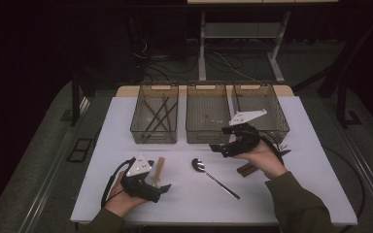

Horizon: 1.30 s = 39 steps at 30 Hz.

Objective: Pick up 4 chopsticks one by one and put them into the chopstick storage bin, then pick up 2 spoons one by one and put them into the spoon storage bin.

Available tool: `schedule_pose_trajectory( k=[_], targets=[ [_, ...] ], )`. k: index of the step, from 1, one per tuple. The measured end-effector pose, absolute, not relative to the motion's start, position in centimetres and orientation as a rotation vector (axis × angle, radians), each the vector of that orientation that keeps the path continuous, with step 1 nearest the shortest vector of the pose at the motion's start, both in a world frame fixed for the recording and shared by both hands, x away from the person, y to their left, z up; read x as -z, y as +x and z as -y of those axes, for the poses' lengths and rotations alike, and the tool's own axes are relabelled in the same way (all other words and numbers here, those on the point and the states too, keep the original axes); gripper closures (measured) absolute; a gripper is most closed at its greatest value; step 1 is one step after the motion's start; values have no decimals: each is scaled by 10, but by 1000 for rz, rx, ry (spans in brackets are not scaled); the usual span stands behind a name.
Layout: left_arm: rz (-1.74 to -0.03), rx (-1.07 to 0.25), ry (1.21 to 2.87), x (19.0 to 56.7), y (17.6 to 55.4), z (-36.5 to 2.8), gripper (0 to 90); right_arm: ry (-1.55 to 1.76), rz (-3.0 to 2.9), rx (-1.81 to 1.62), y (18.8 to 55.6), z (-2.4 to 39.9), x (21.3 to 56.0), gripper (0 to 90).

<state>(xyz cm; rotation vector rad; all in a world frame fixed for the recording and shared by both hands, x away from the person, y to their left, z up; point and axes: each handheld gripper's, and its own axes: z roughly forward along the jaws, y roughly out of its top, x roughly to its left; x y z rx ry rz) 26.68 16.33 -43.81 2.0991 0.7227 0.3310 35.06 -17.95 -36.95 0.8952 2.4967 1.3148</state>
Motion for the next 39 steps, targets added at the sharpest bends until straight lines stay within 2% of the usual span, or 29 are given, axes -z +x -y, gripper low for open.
schedule_pose_trajectory(
  k=[11,21,24,31,39],
  targets=[
    [-746,-329,2096,438,268,-165,0,935,-2386,-1282,318,220,384,154],
    [-788,-342,2098,437,270,-167,0,1003,-2351,-1239,289,263,411,154],
    [-806,-361,2102,435,270,-168,16,1028,-2339,-1227,281,271,417,154],
    [-858,-372,2099,431,276,-173,142,1055,-2332,-1168,261,289,432,154],
    [-896,-399,2089,430,287,-170,183,1066,-2307,-1186,252,298,441,154]
  ],
)
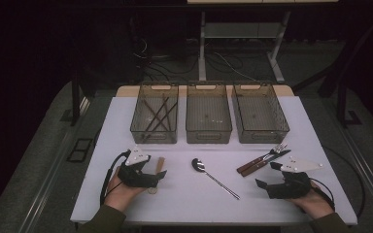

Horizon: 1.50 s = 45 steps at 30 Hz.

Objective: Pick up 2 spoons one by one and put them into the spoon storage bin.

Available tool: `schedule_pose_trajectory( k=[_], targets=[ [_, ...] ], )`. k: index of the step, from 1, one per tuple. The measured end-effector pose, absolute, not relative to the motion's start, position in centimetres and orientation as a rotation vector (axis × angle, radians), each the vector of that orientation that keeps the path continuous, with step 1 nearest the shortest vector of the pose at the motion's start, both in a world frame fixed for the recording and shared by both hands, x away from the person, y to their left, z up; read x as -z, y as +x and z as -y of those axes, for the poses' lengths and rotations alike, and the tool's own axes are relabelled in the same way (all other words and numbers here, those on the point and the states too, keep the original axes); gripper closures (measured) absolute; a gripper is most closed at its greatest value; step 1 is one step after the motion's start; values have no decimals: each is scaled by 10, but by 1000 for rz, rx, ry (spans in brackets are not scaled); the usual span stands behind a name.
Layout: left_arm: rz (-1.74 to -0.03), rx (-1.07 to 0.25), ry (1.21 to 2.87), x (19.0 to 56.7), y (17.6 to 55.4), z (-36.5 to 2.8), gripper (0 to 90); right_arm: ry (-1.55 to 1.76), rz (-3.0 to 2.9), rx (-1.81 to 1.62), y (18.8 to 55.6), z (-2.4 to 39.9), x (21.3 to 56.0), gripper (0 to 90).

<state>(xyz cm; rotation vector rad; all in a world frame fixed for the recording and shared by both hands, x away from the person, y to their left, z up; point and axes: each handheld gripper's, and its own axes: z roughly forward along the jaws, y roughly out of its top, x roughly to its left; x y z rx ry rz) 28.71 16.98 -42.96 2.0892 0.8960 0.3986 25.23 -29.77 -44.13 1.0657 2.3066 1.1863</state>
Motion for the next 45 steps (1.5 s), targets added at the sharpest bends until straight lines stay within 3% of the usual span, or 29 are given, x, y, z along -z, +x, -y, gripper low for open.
schedule_pose_trajectory(
  k=[12,24,32,45],
  targets=[
    [-968,-384,2120,432,308,-162,259,1053,-2325,-1190,257,287,445,154],
    [-1073,-337,2145,442,319,-150,441,1050,-2318,-1195,256,287,444,154],
    [-1087,-384,2172,446,317,-148,587,1042,-2311,-1192,256,288,443,154],
    [-1091,-369,2175,445,319,-153,726,1034,-2314,-1191,256,287,443,155]
  ],
)
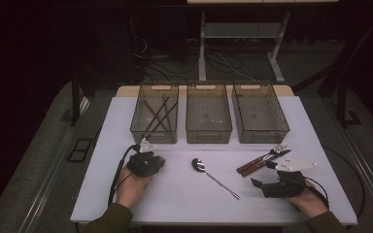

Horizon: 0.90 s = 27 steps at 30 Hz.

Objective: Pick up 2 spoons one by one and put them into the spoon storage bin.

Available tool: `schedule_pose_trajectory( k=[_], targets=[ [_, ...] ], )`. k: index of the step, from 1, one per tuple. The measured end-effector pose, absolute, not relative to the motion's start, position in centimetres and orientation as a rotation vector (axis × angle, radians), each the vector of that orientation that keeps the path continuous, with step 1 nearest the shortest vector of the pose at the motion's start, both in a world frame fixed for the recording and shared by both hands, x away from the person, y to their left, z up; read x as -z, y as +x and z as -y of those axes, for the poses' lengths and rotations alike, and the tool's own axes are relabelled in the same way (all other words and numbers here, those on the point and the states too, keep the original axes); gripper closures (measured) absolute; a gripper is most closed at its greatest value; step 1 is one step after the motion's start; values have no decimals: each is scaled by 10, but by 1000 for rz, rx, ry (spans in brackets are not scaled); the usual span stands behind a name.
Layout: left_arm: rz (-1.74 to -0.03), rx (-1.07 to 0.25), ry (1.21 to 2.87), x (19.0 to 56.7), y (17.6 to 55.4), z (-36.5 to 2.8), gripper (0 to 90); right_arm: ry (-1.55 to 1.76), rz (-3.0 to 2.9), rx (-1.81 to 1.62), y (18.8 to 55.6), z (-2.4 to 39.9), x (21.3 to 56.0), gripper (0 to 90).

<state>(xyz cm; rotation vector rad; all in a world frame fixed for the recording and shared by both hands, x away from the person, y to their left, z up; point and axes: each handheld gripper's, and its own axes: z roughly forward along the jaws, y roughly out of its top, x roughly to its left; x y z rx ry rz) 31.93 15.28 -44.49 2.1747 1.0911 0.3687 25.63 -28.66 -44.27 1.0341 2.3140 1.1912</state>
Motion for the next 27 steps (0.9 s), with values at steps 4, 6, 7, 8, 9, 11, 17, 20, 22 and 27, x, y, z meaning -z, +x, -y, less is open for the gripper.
schedule_pose_trajectory(
  k=[4,6,7,8,9,11,17,20,22,27],
  targets=[
    [-1092,-343,2175,445,321,-155,730,1033,-2314,-1191,256,287,443,155],
    [-1102,-325,2172,444,322,-156,731,1035,-2313,-1194,256,287,442,155],
    [-1106,-317,2174,444,322,-156,732,1033,-2310,-1196,256,287,442,155],
    [-1109,-312,2178,443,323,-156,732,1032,-2312,-1194,256,287,442,155],
    [-1112,-305,2186,442,323,-157,732,1031,-2312,-1194,256,287,442,155],
    [-1113,-303,2188,442,323,-157,733,1035,-2313,-1192,256,287,442,155],
    [-1121,-292,2196,441,324,-156,734,1026,-2313,-1191,256,287,442,155],
    [-1117,-276,2198,440,325,-159,734,1025,-2310,-1193,256,286,442,155],
    [-1121,-277,2197,439,324,-160,734,1024,-2311,-1193,256,286,442,155],
    [-1108,-274,2182,436,323,-161,735,1024,-2313,-1190,256,286,442,155]
  ],
)
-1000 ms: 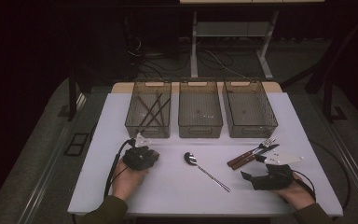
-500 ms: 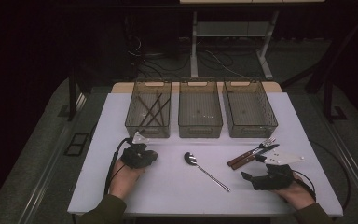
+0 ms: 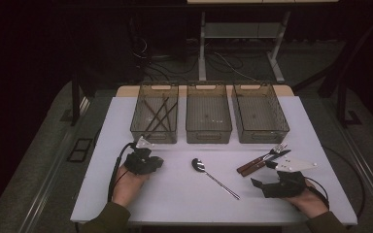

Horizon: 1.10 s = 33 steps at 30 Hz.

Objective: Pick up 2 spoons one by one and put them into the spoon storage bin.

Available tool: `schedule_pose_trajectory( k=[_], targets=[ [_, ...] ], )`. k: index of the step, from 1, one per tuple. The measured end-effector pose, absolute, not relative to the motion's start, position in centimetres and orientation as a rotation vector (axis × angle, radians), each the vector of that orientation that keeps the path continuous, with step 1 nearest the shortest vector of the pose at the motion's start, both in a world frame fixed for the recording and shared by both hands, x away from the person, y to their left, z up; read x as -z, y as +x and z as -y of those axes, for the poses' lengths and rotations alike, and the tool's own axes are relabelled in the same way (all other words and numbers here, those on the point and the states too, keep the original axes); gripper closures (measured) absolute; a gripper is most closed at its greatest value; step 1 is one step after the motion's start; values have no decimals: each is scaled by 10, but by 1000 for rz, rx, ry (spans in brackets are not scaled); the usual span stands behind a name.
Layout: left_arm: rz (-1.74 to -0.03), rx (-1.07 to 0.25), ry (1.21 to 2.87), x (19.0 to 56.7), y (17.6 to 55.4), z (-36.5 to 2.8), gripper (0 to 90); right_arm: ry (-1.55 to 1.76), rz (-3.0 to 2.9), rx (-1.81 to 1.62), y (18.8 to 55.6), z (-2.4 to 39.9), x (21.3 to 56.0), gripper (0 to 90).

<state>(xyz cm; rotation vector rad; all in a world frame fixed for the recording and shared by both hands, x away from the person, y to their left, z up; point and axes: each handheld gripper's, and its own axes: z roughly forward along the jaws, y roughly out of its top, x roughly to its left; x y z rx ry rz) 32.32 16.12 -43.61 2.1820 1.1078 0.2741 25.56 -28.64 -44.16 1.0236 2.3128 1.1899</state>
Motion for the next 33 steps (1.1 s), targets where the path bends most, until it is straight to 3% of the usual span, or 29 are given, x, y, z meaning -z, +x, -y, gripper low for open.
schedule_pose_trajectory(
  k=[33],
  targets=[
    [-912,-210,2074,402,318,-141,733,1020,-2302,-1198,256,284,441,155]
  ],
)
